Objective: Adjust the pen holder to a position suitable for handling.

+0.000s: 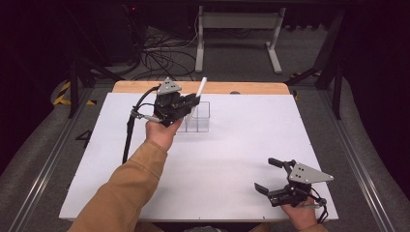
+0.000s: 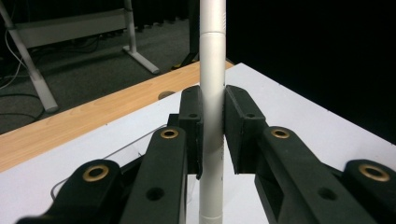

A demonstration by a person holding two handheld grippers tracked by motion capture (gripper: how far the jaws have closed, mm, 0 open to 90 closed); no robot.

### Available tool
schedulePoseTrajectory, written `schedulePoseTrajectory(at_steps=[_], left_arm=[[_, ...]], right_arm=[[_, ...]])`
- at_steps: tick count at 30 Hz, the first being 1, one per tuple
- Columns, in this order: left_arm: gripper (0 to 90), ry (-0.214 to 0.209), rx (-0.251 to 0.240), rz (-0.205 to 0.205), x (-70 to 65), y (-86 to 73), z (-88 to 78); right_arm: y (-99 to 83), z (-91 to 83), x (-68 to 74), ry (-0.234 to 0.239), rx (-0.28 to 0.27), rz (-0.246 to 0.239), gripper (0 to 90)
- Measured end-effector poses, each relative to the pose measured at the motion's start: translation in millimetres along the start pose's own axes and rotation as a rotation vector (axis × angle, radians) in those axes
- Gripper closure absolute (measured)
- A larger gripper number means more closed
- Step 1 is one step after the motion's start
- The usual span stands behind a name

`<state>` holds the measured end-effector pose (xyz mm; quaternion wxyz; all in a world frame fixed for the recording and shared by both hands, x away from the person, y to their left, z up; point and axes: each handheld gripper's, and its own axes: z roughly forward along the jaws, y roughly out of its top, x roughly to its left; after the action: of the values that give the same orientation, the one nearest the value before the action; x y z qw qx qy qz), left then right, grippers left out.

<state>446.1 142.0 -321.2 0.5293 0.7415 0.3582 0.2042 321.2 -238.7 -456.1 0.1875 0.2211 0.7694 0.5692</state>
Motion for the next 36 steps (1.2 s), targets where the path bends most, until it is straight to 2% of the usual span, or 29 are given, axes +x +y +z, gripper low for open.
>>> schedulePoseTrajectory(at_steps=[6,14,18,22,26,30,36], left_arm=[[78.2,0.029,-0.010,0.019,2.9,5.2,6.1],[78.1,0.053,-0.025,0.027,18.4,2.4,16.2],[78.1,0.031,-0.051,0.015,28.7,-1.2,24.1],[78.0,0.015,-0.062,0.003,32.9,-3.2,28.6],[78.0,0.025,-0.075,0.014,36.0,-4.7,32.5],[78.0,0.026,-0.091,-0.009,41.2,-6.3,37.4],[78.0,0.031,-0.083,-0.020,44.9,-8.9,42.2]], right_arm=[[-0.1,0.1,0.2,0.002,0.000,0.001,3.9],[-0.2,-0.8,0.1,0.001,0.000,0.003,3.9],[-0.3,-0.4,0.0,0.002,0.000,0.001,3.9],[-0.3,-1.0,0.0,0.002,-0.001,0.000,3.9],[-0.6,-1.2,-0.1,0.004,-0.002,-0.001,3.9],[-0.6,-1.5,0.0,0.003,-0.002,-0.004,3.9],[-0.7,-1.6,0.4,0.006,-0.004,-0.002,3.9]])
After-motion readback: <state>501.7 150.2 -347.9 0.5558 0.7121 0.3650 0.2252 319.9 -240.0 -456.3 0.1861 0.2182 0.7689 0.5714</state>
